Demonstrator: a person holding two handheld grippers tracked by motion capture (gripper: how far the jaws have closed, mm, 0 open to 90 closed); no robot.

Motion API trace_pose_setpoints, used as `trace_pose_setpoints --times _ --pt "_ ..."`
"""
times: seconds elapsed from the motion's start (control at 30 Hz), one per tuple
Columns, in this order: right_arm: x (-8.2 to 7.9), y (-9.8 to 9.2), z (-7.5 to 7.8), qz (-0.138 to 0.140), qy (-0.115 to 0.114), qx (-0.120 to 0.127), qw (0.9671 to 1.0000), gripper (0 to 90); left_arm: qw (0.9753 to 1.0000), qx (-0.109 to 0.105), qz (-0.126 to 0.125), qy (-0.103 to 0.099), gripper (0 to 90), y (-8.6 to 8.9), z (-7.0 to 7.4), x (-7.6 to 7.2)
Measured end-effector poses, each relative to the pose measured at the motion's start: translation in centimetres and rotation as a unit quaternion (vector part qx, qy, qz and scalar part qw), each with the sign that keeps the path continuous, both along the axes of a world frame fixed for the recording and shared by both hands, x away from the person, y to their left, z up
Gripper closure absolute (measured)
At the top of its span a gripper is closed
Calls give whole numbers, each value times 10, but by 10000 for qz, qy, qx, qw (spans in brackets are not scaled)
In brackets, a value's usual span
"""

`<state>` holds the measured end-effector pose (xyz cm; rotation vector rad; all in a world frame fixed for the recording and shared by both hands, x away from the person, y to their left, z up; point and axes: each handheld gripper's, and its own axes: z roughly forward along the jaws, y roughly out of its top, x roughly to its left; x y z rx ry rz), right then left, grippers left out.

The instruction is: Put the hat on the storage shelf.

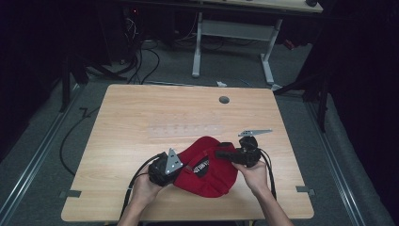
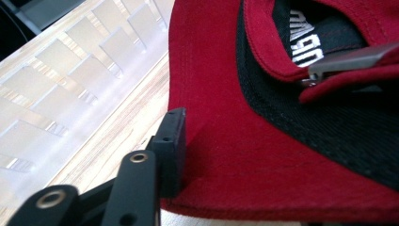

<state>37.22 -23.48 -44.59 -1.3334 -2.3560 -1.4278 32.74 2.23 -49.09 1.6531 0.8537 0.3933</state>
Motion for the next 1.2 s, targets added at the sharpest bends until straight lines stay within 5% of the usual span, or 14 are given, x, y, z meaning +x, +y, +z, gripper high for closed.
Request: trace_pose_setpoints --times 0.43,0.73,0.93,1.07,1.2 --pt "5 3 -4 1 -136 69 9999 758 9997 -64 -241 48 702 6 6 -6" --pt "8 -4 -2 -210 -264 282 9990 658 9976 305 -606 -153 804 -3 10 -15" --pt "10 -21 3 -555 -420 651 9955 545 9956 558 -748 -116 851 -7 9 -22" --pt "7 -35 9 -874 -606 791 9912 490 9971 371 -666 -42 857 1 14 -22" --pt "6 -39 9 -904 -634 694 9915 465 9973 408 -602 -76 857 6 14 -24"
